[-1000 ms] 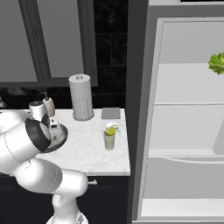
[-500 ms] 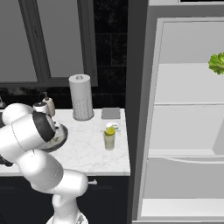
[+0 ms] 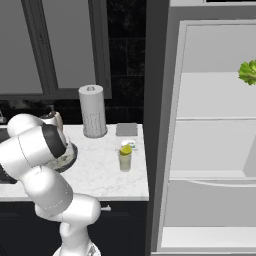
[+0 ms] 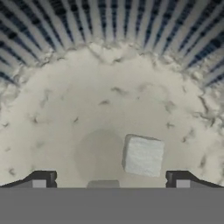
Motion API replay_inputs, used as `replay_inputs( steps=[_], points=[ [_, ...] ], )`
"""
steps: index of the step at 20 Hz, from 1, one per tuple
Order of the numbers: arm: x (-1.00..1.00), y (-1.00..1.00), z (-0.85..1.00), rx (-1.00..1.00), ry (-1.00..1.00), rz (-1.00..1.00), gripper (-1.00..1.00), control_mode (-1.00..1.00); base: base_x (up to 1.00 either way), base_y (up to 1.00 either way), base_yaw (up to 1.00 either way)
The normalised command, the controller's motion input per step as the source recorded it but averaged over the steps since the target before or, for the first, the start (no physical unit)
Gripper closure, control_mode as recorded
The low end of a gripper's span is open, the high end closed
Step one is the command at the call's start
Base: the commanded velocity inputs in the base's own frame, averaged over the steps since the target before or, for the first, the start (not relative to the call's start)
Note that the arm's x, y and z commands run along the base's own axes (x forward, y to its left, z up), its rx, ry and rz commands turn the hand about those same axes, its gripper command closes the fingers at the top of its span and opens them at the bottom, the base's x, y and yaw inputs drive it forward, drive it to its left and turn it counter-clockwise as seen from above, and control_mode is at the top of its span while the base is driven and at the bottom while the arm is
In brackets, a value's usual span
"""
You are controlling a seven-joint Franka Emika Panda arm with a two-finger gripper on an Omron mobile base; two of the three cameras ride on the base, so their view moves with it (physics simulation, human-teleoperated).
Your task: Grab a lemon wedge from the fridge and one ice cube from the ice bowl, and put them in the glass of lemonade.
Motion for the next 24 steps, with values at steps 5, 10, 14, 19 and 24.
replay_inputs(
  steps=[5, 10, 14, 19, 24],
  points=[
    [0.00, 0.00, -0.15, 0.00, 0.00, -0.02, -1.00, -1.00, 0.00, 0.00, 0.00],
    [0.00, 0.00, -0.17, 0.00, 0.00, -0.02, -1.00, -1.00, 0.00, 0.00, 0.00],
    [-0.01, 0.00, 0.00, 0.00, 0.00, -0.03, -1.00, -1.00, 0.00, 0.00, 0.00],
    [0.00, 0.00, 0.00, 0.00, 0.00, -0.03, -1.00, -1.00, 0.00, 0.00, 0.00],
    [0.00, 0.00, -0.05, 0.00, 0.00, 0.00, -1.00, -1.00, 0.00, 0.00, 0.00]
  ],
)
